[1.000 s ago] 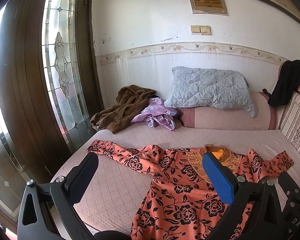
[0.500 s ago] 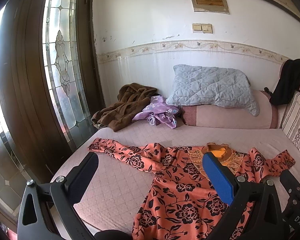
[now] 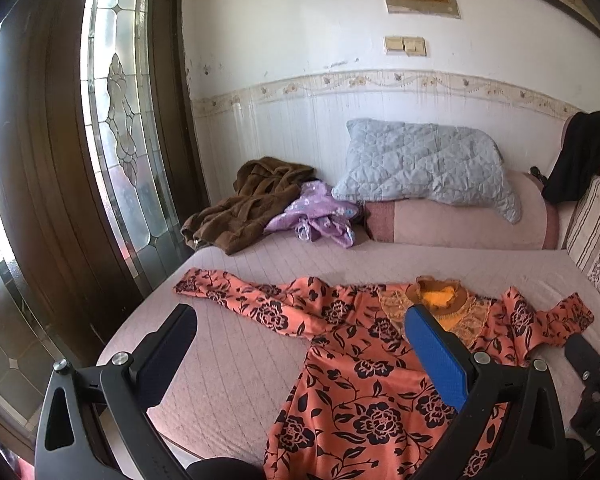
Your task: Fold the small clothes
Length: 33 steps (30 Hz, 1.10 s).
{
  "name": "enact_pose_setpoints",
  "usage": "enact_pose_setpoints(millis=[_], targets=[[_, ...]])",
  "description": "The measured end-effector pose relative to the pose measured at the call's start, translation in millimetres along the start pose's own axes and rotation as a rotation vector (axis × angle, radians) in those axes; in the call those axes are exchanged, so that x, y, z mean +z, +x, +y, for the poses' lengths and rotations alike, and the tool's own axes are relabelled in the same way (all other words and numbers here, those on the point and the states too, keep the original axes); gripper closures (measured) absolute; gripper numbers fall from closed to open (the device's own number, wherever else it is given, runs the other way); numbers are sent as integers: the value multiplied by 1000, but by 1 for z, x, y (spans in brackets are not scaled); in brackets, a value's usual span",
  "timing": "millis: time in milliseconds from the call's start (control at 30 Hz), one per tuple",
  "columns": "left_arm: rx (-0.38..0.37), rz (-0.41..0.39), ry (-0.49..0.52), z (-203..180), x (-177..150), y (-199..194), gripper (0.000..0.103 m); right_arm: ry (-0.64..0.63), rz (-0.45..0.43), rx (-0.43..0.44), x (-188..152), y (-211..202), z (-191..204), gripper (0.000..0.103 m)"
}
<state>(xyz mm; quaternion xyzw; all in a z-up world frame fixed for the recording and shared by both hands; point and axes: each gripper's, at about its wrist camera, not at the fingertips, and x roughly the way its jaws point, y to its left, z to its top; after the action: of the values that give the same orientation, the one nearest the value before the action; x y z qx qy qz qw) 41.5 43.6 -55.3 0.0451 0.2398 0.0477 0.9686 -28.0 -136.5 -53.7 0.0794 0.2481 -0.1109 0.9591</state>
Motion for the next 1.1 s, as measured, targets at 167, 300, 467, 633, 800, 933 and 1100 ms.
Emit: enact_pose_setpoints(millis=[167,300,467,633,800,933,1100], targets=[[-6,111,32,-7,-23,49,0,10,67,-15,-5,26,-13,0],[-49,315,97,-28,-63,121,0,87,169,-16,-16,68,-48,0],[-29,462,178,-56,-107,186,0,257,281,-85,-37,137,-143,0],[-68,516,186,-89,-115,231,0,560,337,-90,-60,187,-267,0],[-141,520,153,-120,-106,269,0,894,290,-78,-78,222,-368,6],[-156,574,145,-127,-118,301,0,1002,263,-89,-79,254,-411,17],[-168,520,153,-129,-124,296,0,1065,219,-124,-77,291,-436,29]])
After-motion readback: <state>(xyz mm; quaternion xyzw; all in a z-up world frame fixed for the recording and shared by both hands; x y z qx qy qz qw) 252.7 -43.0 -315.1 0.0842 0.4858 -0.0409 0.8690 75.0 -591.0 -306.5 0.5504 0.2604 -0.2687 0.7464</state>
